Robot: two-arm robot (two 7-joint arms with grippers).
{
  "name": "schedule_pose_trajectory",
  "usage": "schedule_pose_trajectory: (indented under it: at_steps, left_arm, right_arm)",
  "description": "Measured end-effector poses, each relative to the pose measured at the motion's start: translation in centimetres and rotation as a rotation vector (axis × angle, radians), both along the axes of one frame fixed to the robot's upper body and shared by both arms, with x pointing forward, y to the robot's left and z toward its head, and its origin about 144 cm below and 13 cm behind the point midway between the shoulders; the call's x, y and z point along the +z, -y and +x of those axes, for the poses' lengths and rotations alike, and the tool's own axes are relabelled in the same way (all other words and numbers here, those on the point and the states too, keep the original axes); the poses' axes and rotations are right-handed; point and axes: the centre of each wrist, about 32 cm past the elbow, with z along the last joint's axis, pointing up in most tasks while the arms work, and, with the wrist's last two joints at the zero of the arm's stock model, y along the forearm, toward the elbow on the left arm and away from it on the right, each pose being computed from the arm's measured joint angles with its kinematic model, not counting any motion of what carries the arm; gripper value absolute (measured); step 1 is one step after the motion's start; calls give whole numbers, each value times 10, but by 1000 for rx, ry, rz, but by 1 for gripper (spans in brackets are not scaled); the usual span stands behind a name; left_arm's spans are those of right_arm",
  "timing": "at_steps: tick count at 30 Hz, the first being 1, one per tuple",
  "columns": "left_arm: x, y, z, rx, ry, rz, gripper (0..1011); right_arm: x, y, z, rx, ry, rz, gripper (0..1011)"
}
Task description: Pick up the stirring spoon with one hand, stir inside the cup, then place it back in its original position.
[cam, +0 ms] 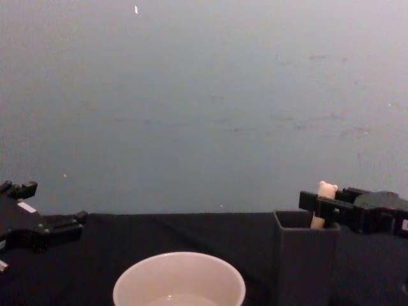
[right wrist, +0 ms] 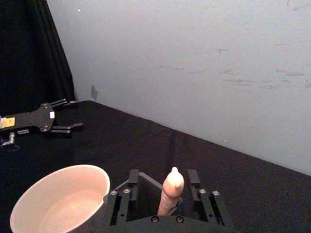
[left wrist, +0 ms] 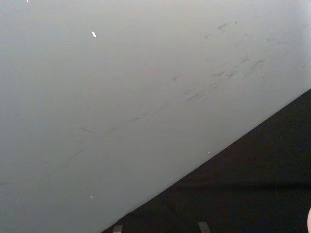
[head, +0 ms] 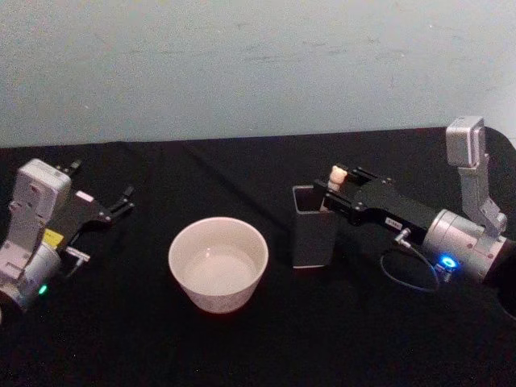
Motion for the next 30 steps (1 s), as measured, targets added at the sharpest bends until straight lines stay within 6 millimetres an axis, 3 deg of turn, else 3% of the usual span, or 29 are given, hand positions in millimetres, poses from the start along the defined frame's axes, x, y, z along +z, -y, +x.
schedule_pose_trajectory:
  at_steps: [5, 13, 30]
  left_arm:
    - [0, 0, 0, 0, 0, 0, 1001]
    - [0, 0, 0, 0, 0, 0, 1001]
    - [0, 0, 0, 0, 0, 0, 1001]
  right_arm:
    - [0, 0, 0, 0, 0, 1, 446]
    - [0, 0, 0, -1, -1, 1, 218]
    - [6, -4, -3, 8, 57, -4, 214]
